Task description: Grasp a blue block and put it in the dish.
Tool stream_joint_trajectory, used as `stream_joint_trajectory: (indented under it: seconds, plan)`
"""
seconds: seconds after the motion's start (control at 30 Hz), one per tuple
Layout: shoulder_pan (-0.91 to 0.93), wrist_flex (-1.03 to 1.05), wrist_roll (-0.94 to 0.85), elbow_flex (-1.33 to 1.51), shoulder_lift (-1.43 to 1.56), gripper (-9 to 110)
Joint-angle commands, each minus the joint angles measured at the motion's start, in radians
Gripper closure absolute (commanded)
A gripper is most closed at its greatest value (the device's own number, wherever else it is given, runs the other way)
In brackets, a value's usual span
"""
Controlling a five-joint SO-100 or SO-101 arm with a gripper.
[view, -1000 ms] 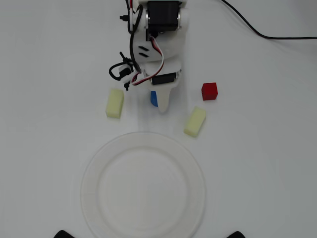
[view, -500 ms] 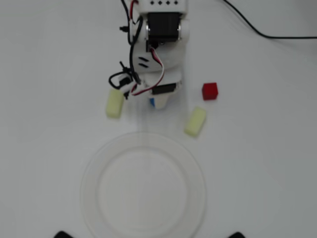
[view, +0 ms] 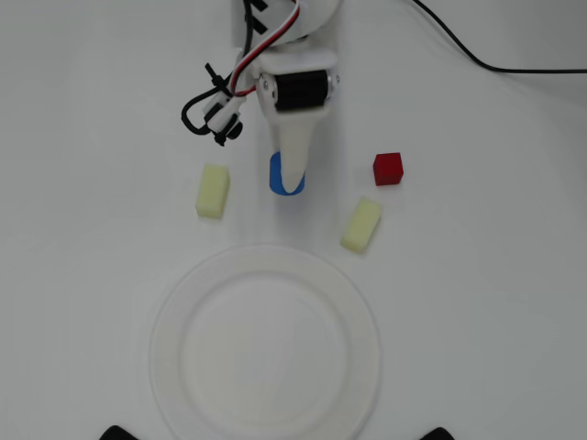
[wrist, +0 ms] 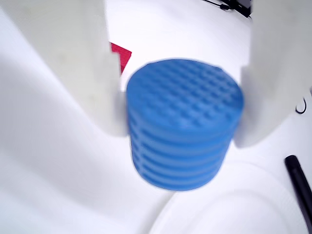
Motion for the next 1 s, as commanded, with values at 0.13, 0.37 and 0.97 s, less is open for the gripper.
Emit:
stream_joint_trajectory:
  seconds: [0.13,0.37,0.97]
  plan:
    - [0.011,-0.377,-0.103,0.118,0.054,101]
    - [0.032,-0.390,-0.077,-0.262,-0.405,101]
    - [0.063,-0.005,-0.018,-1.066,-1.069,101]
